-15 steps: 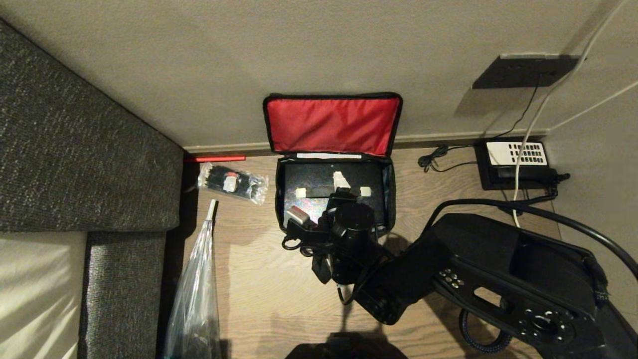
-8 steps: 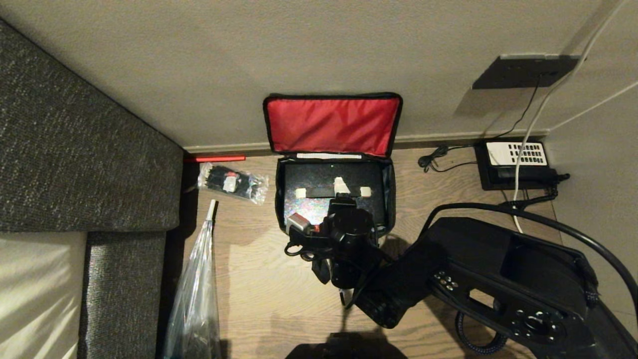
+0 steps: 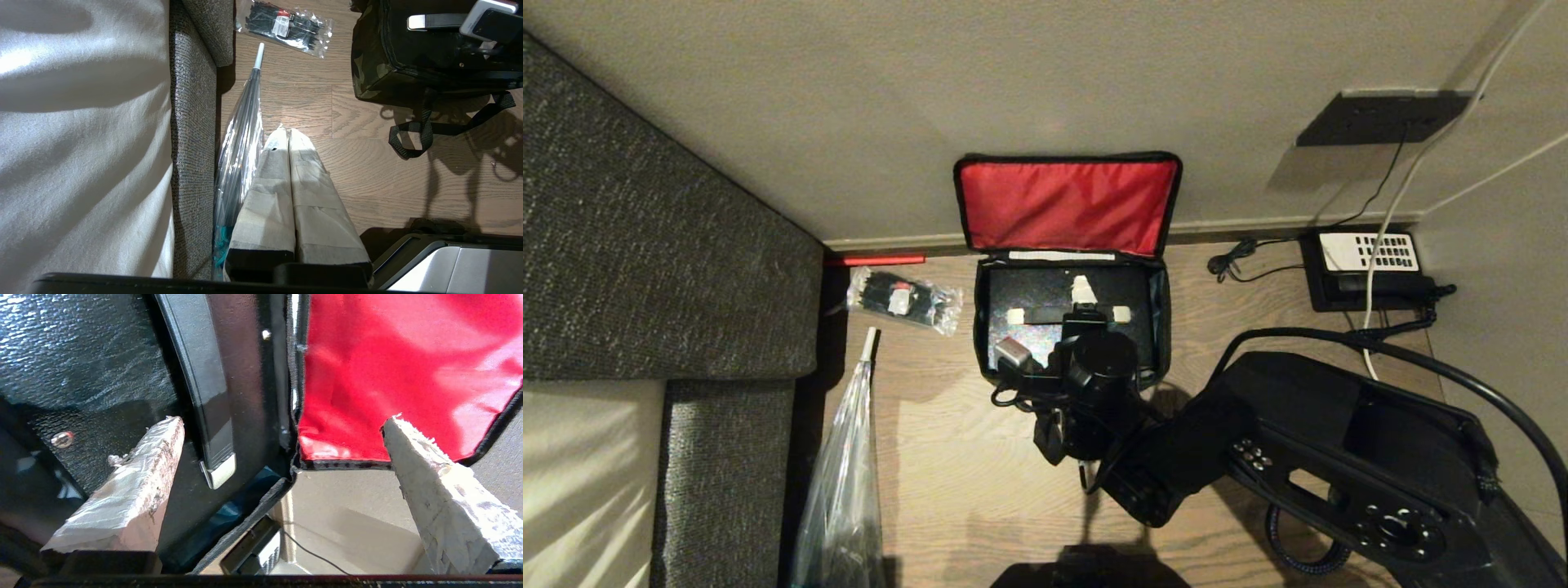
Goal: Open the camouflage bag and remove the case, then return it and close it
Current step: Grip the handle
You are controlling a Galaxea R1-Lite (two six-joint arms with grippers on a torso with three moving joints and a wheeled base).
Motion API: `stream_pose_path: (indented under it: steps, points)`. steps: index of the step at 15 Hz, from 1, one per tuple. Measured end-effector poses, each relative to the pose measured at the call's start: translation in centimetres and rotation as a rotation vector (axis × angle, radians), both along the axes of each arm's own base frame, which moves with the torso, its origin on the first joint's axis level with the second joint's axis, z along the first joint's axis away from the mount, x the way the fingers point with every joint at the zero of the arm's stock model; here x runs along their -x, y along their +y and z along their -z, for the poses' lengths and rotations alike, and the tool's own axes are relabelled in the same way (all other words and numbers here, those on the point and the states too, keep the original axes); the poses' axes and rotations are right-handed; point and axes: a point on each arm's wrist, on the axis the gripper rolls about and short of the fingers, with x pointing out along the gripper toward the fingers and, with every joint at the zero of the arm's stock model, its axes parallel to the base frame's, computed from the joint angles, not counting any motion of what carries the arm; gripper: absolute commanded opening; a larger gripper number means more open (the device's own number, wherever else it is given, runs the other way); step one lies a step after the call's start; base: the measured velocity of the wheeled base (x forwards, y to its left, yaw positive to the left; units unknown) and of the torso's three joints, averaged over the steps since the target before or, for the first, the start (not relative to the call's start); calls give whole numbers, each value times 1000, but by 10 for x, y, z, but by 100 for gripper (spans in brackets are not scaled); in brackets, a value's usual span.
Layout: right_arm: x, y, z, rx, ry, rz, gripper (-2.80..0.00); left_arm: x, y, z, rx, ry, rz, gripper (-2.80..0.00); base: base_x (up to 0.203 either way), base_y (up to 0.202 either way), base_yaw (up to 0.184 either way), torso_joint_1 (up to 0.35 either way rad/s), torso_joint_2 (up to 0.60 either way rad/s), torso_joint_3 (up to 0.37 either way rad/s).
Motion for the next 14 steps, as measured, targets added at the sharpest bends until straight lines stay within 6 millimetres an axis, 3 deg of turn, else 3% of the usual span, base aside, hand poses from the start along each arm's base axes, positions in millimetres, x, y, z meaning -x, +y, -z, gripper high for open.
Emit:
stream_pose_path:
  steps: [4,14]
  points:
    - [-4,4,10,7,-13,7,0,0,0,0,0,0,0,-280,0,0,0,0,0,0]
    - [-50,-10,25,-4,-65,45,0,0,0,0,0,0,0,-280,0,0,0,0,0,0]
